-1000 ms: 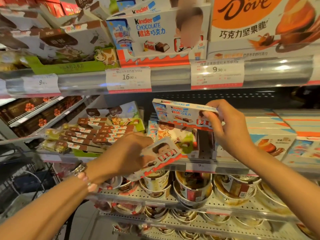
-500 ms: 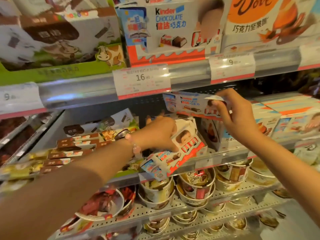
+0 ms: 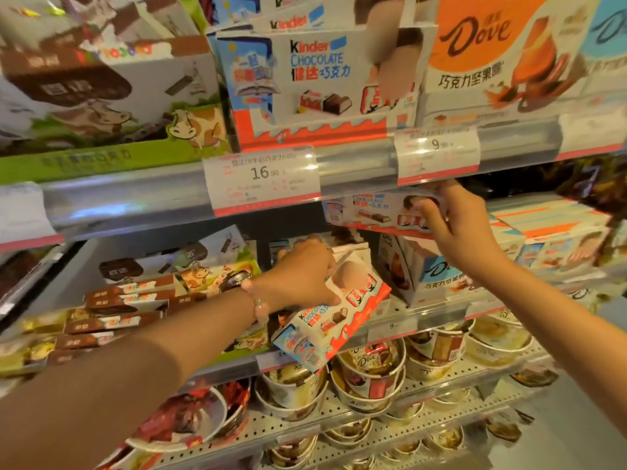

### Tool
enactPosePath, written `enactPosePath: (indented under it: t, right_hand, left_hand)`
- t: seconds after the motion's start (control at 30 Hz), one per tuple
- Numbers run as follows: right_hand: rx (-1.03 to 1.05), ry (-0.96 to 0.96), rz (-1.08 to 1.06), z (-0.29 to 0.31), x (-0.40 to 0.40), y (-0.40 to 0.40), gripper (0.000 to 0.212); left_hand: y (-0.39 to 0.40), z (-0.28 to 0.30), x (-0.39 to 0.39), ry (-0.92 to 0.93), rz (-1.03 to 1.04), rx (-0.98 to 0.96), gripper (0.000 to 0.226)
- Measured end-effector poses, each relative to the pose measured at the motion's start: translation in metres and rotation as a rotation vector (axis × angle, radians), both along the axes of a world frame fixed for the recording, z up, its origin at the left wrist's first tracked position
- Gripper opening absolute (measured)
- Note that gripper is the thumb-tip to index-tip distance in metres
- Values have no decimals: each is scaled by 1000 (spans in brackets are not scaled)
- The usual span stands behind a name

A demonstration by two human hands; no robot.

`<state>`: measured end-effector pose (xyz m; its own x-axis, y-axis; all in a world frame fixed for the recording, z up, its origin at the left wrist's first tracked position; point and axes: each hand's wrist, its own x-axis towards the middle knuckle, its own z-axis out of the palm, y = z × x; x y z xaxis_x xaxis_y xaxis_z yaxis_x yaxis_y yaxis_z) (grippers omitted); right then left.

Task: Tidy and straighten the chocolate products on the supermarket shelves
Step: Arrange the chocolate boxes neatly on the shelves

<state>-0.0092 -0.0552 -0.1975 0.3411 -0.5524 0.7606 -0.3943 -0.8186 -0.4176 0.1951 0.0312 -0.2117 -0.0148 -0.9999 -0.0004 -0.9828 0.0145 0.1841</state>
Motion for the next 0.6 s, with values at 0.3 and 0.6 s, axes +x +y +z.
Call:
enactPosePath:
  t: [0.3, 0.6]
  right_hand:
    - [205, 12, 161, 2, 3, -19, 21]
    - [563, 266, 375, 0, 52, -31, 11]
  left_hand:
    - [33, -17, -18, -62, -56, -175, 29]
    - [45, -17, -25, -92, -105, -282, 28]
